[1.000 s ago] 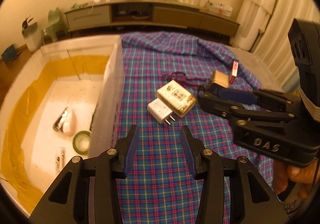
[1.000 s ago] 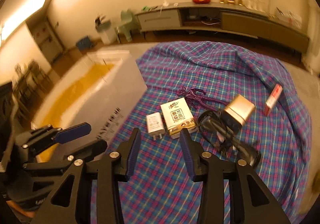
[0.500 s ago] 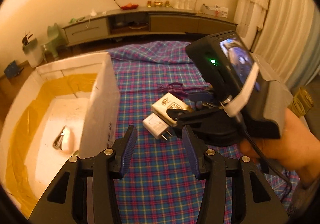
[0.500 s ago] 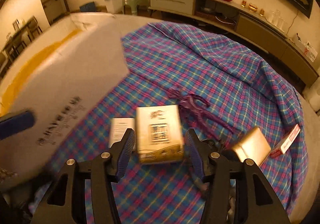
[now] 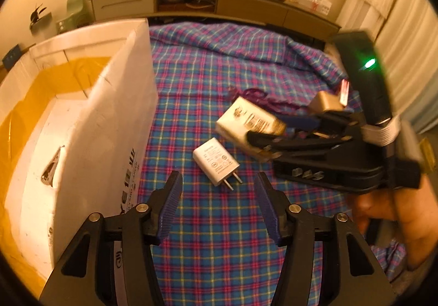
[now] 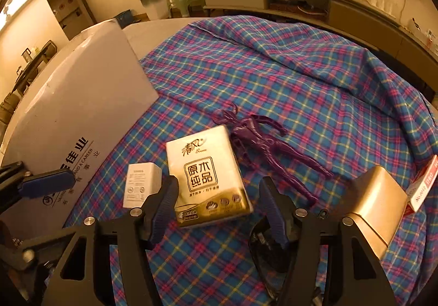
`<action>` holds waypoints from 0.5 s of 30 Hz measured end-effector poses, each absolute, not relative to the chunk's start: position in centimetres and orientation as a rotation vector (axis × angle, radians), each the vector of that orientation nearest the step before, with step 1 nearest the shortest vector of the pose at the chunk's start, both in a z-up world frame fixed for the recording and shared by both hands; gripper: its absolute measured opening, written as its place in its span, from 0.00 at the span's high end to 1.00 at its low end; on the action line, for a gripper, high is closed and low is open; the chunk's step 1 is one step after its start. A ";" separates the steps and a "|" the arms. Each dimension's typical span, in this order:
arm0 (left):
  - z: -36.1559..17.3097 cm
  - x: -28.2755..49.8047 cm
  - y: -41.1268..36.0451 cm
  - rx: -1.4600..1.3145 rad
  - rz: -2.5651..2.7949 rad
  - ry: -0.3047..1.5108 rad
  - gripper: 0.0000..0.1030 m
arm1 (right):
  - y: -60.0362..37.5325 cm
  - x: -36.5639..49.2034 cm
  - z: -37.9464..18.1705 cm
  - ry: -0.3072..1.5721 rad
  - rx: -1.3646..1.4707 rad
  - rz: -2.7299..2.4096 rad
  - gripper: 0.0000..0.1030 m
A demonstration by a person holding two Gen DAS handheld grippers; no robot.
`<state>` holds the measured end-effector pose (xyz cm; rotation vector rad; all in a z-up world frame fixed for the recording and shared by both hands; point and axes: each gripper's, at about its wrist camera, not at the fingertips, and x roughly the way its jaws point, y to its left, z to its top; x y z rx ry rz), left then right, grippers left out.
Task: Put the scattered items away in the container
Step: 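Move both grippers back toward the charger and tissue pack on the sheet, then grasp the white charger with the left gripper while the right grasps the tissue pack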
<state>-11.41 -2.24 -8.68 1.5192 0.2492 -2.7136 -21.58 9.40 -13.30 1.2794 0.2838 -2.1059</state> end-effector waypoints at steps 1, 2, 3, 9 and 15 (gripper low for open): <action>-9.0 -11.5 -2.1 1.527 -2.707 0.245 0.44 | 9.5 -21.6 -13.2 0.305 1.281 -2.115 0.42; -9.4 -11.6 -2.0 1.535 -2.703 0.239 0.44 | 9.7 -21.6 -13.0 0.341 1.277 -2.130 0.42; -9.8 -11.7 -1.8 1.541 -2.698 0.233 0.44 | 9.9 -21.5 -12.9 0.364 1.273 -2.137 0.42; -10.5 -12.8 -2.1 1.514 -2.657 0.251 0.44 | 9.9 -21.2 -13.3 0.408 1.212 -2.125 0.28; -11.4 -13.8 -2.1 1.516 -2.659 0.248 0.44 | 8.6 -21.1 -14.0 0.516 1.142 -2.129 0.31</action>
